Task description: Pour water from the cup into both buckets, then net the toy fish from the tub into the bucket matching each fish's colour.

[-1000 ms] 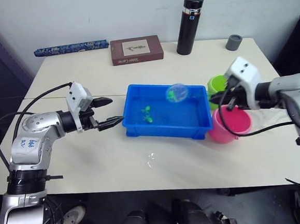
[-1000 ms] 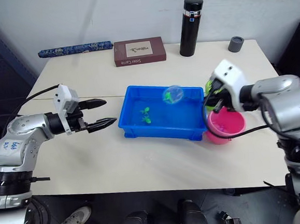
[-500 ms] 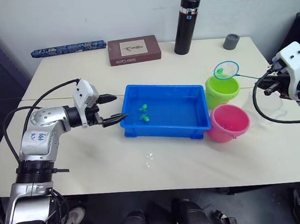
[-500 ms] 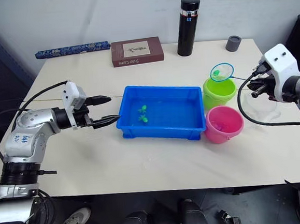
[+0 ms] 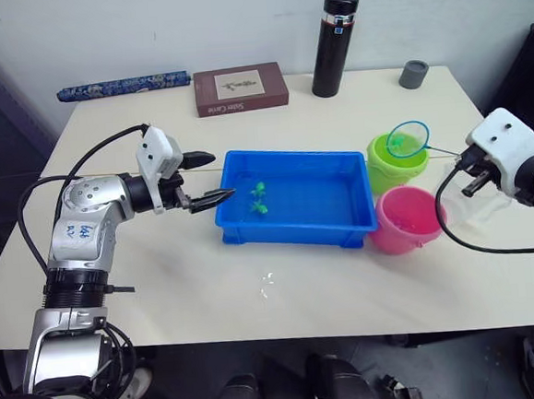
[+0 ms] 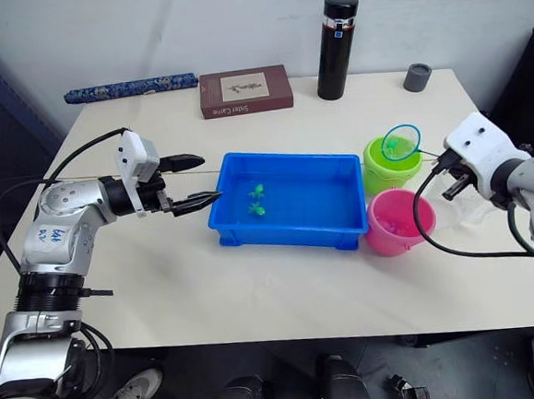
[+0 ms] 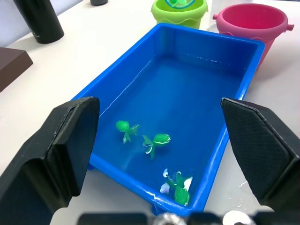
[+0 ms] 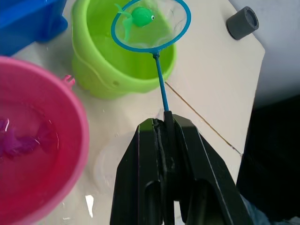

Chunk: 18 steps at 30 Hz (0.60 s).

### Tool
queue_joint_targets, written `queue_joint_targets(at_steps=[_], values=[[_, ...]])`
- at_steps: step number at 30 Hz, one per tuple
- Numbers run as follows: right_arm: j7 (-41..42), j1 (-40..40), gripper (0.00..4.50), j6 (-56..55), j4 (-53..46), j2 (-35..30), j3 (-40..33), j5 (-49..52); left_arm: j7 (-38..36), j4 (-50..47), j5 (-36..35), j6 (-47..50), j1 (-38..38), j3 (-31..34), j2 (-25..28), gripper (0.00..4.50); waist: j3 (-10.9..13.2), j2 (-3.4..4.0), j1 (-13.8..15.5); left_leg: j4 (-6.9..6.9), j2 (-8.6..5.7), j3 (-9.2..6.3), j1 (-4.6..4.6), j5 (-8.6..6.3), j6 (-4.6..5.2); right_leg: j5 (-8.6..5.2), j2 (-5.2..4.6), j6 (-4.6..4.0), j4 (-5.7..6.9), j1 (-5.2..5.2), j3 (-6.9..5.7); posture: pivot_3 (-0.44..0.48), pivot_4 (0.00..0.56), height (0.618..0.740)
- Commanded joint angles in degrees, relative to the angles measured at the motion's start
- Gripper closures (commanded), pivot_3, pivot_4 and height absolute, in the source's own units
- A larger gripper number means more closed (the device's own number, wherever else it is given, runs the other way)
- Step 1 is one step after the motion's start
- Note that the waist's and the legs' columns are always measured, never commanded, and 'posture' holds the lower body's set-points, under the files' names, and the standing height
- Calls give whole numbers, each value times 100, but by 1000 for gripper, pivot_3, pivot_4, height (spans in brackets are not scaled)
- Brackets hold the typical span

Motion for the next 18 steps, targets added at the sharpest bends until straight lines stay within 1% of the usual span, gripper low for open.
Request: queue_joint_targets(at_steps=[1, 4, 9, 18], values=[[-270, 187, 4500, -331, -526, -138, -94, -367, -69, 84, 9, -142, -156, 42, -38, 53, 0, 0, 4, 1, 0, -1, 0, 0, 0, 0, 1, 0, -2, 0, -1, 0, 150, 739], [-402, 386, 4500, -613, -742, -220, 77, -738, -109, 196, 41, -198, -211, 37, -68, 53, 0, 0, 2, 3, 0, 0, 0, 0, 0, 0, 1, 0, -2, 0, 0, 0, 150, 739], [-759, 574, 4500, -1317, -843, -404, 527, -1711, -173, 318, 65, -268, -266, 10, -106, 53, 0, 0, -2, 3, -1, 1, 0, 0, 0, 0, 1, 0, -2, 0, 0, 0, 150, 739], [-941, 343, 4500, -1789, -456, -434, 1194, -3059, -202, 323, 72, -281, -256, -2, -122, 53, 0, 0, -2, 5, -1, 2, 0, 0, 0, 0, 3, 0, -2, 0, 1, 0, 150, 739]])
